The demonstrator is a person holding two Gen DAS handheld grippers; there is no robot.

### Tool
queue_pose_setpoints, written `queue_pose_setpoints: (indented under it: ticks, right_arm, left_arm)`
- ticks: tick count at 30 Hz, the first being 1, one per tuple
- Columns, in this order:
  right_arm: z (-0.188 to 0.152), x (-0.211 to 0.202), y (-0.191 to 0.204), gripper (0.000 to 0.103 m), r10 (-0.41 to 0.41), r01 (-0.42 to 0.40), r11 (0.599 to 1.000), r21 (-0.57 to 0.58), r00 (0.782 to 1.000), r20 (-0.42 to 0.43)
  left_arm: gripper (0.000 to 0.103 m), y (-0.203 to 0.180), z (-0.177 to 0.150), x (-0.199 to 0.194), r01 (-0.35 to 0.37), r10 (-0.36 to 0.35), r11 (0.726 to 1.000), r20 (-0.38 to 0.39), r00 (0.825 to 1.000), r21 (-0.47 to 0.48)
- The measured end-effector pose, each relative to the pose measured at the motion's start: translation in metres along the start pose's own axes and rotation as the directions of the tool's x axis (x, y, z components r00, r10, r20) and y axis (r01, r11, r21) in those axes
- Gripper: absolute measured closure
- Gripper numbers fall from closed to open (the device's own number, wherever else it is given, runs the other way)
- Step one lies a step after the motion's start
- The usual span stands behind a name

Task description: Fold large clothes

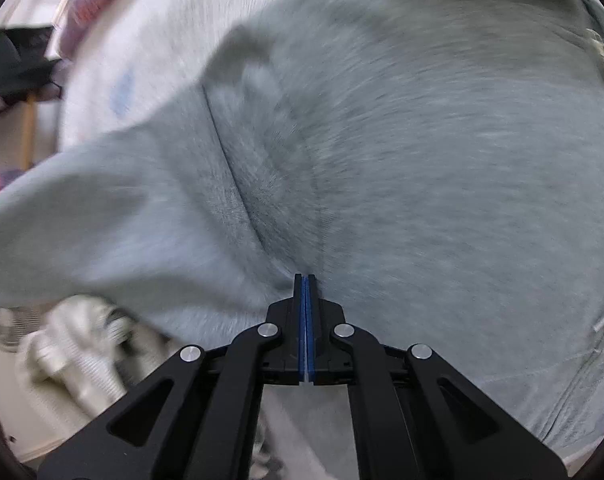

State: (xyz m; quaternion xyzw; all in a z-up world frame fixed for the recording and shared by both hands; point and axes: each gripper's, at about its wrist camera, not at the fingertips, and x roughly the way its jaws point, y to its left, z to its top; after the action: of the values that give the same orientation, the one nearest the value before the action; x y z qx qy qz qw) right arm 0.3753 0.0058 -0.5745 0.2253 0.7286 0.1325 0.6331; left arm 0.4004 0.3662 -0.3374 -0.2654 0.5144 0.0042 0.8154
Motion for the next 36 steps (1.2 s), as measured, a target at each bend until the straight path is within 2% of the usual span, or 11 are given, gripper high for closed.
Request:
queue_pose_setpoints:
  ticks: [3, 9, 14, 17, 19, 22, 28, 29, 31, 34, 36]
  right_arm:
    - [-0.007, -0.051, -0.04, 0.098, 0.03, -0.03, 0.999, -0.013, 0.999, 0.041]
    - [-0.018, -0.153, -0.156, 0.098, -0.044, 0.039, 0.999, 0.038, 0.988, 0.147]
    - [-0.026, -0.231, -0.274, 0.098, -0.122, 0.088, 0.984, 0.155, 0.968, 0.219]
    - [-0.036, -0.263, -0.331, 0.098, -0.166, 0.105, 0.967, 0.233, 0.951, 0.261]
    - [-0.043, -0.276, -0.362, 0.098, -0.188, 0.107, 0.954, 0.281, 0.942, 0.278]
    - [-0.051, -0.302, -0.41, 0.098, -0.225, 0.107, 0.931, 0.349, 0.921, 0.319]
    - [-0.046, -0.343, -0.489, 0.093, -0.269, 0.039, 0.872, 0.488, 0.87, 0.412]
    - [-0.045, -0.351, -0.504, 0.092, -0.272, 0.006, 0.855, 0.518, 0.856, 0.439]
    - [-0.044, -0.364, -0.525, 0.075, -0.287, -0.036, 0.825, 0.564, 0.833, 0.474]
    - [-0.043, -0.377, -0.565, 0.062, -0.3, -0.138, 0.759, 0.636, 0.793, 0.53]
    - [-0.037, -0.379, -0.586, 0.062, -0.3, -0.187, 0.727, 0.661, 0.779, 0.55]
  left_arm:
    - [0.089, -0.083, -0.028, 0.025, 0.052, -0.051, 0.998, -0.011, 0.999, 0.027]
    - [0.089, -0.223, -0.09, 0.1, 0.106, -0.103, 0.994, -0.092, 0.99, 0.026]
    - [0.089, -0.311, -0.143, 0.179, 0.078, -0.065, 0.994, -0.166, 0.984, 0.073]
    - [0.089, -0.354, -0.181, 0.234, 0.079, -0.052, 0.992, -0.255, 0.965, 0.098]
    - [0.089, -0.378, -0.208, 0.274, 0.036, 0.012, 0.987, -0.295, 0.955, 0.157]
    - [0.089, -0.389, -0.232, 0.326, -0.005, 0.066, 0.986, -0.358, 0.932, 0.169]
    - [0.086, -0.399, -0.26, 0.371, -0.058, 0.157, 0.968, -0.408, 0.899, 0.244]
    - [0.082, -0.4, -0.264, 0.377, -0.059, 0.154, 0.972, -0.425, 0.892, 0.229]
    - [0.058, -0.403, -0.271, 0.389, -0.051, 0.145, 0.976, -0.459, 0.876, 0.211]
    - [0.053, -0.413, -0.283, 0.399, -0.04, 0.159, 0.969, -0.487, 0.859, 0.245]
    - [0.049, -0.419, -0.29, 0.401, 0.001, 0.139, 0.965, -0.517, 0.844, 0.261]
